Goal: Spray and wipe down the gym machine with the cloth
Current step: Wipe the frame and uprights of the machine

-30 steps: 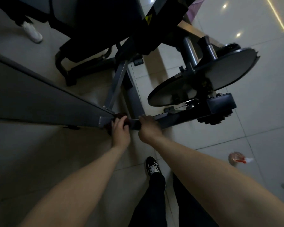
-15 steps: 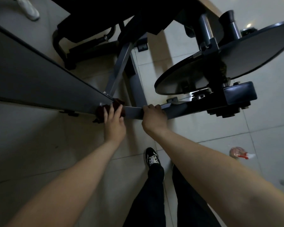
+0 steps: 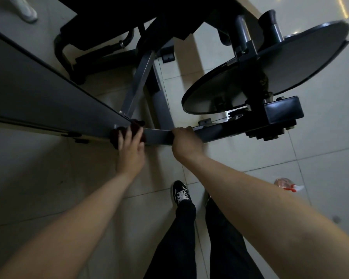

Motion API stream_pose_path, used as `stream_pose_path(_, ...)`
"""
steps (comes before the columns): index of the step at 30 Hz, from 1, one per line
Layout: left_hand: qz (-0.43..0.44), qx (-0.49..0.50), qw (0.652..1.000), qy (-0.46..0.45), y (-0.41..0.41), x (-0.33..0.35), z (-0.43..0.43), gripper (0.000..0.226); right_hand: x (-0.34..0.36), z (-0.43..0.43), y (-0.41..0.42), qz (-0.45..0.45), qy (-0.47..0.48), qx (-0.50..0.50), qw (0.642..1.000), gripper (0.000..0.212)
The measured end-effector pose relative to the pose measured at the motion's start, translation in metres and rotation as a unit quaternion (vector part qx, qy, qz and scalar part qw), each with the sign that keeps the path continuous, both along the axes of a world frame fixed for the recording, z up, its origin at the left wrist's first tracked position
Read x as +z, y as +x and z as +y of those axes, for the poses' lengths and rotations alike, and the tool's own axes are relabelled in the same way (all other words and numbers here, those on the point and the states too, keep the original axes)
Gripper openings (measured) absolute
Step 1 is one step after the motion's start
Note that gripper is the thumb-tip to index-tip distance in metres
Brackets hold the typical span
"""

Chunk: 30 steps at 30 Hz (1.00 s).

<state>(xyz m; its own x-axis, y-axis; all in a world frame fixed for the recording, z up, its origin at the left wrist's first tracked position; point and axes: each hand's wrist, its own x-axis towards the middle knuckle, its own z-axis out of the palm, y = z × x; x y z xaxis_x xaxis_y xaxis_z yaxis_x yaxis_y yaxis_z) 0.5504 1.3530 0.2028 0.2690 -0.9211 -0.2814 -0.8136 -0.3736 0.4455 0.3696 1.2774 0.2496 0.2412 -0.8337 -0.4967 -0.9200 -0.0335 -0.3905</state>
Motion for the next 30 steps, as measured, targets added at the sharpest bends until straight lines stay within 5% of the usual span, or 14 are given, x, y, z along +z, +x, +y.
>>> stream_pose_path(6,0.018,0.072,0.997,-0.014,-0.048,0.002,-0.007,0.052,0.000,0.004,-0.008,-0.034,-0.012,-0.005,0.999,0.035)
stream_pose_path(12,0.012,-0.006,1.000,-0.016,-0.148,0.002,-0.009,0.058,-0.010,0.005,-0.063,-0.069,-0.058,-0.010,0.996,0.034)
stream_pose_path(16,-0.014,-0.080,0.997,0.012,-0.197,-0.001,-0.013,0.060,-0.020,0.007,-0.116,-0.060,-0.090,-0.159,0.981,0.030)
stream_pose_path(22,-0.111,-0.211,0.971,-0.001,-0.185,0.000,-0.027,0.047,-0.031,0.013,-0.125,-0.092,-0.077,-0.183,0.976,0.036)
stream_pose_path(27,-0.107,-0.106,0.989,-0.002,-0.135,-0.006,-0.021,0.052,-0.028,0.017,-0.126,-0.015,-0.066,-0.105,0.992,0.061)
stream_pose_path(30,-0.074,-0.066,0.995,0.022,-0.154,-0.007,-0.025,0.054,-0.034,0.014,-0.133,-0.062,-0.046,-0.141,0.987,0.057)
